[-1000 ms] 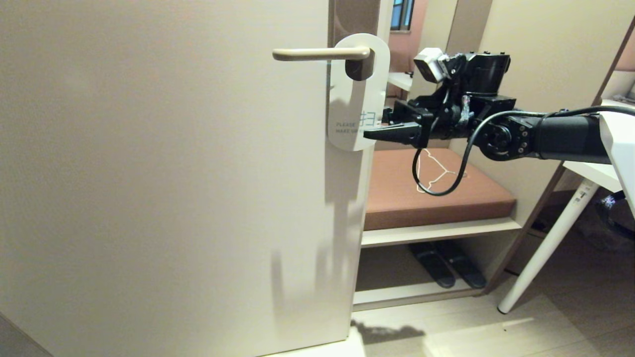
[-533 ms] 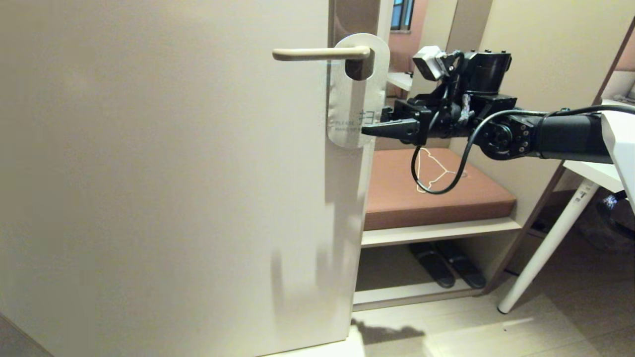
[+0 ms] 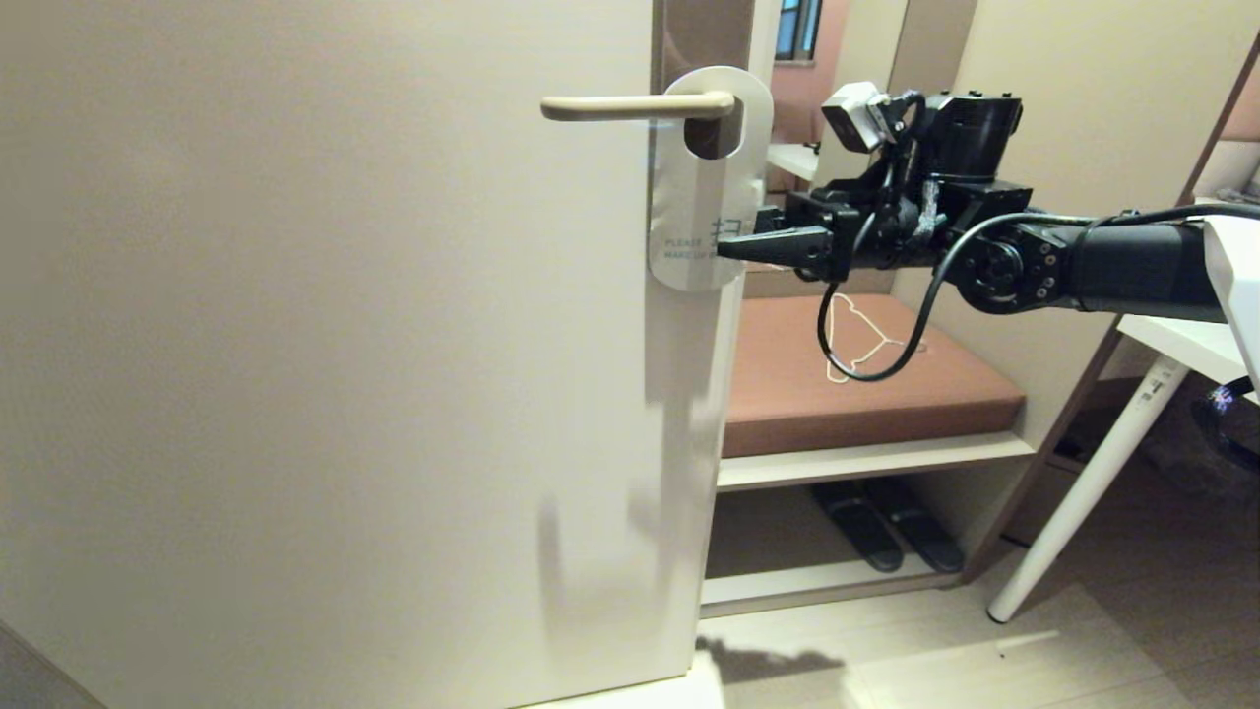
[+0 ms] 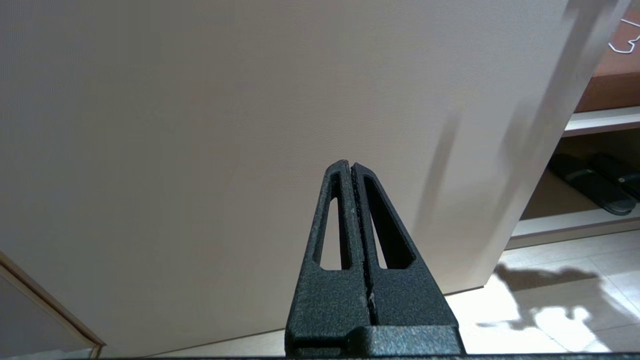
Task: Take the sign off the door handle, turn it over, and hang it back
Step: Take down the sign
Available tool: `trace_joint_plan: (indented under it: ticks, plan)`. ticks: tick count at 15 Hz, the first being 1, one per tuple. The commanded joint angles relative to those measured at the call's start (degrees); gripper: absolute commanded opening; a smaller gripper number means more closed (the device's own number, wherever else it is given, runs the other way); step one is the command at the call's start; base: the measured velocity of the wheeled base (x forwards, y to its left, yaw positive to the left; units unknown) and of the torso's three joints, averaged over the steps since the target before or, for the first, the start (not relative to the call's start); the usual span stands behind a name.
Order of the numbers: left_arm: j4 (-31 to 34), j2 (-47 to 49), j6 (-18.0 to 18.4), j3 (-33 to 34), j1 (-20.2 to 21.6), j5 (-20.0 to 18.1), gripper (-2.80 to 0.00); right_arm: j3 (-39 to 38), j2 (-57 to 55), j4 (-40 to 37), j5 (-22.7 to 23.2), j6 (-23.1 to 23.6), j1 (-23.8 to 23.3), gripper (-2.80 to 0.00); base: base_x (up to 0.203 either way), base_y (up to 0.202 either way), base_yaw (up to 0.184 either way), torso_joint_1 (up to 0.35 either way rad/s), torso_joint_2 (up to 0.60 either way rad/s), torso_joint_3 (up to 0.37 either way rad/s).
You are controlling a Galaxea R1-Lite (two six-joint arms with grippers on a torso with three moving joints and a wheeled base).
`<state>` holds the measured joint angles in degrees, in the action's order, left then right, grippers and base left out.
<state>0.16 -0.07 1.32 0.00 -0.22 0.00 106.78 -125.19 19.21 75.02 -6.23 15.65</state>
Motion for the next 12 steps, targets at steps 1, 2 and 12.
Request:
trace_joint_plan:
  ticks: [1,2,12]
  plan:
    - [0.0,0.1,0.0,0.0,0.0,0.0,-2.80,-0.1,0.3,0.1,0.4,0.0,0.1,-2.80,0.000,0.000,0.000,0.000,0.00,0.000]
    - [0.0,0.1,0.0,0.0,0.0,0.0,-2.80,-0.3,0.4,0.1,0.4,-0.3,0.1,-2.80,0.000,0.000,0.000,0.000,0.00,0.000]
    - [0.0,0.1,0.0,0.0,0.0,0.0,-2.80,-0.9,0.8,0.1,0.3,-0.2,0.0,-2.80,0.000,0.000,0.000,0.000,0.00,0.000]
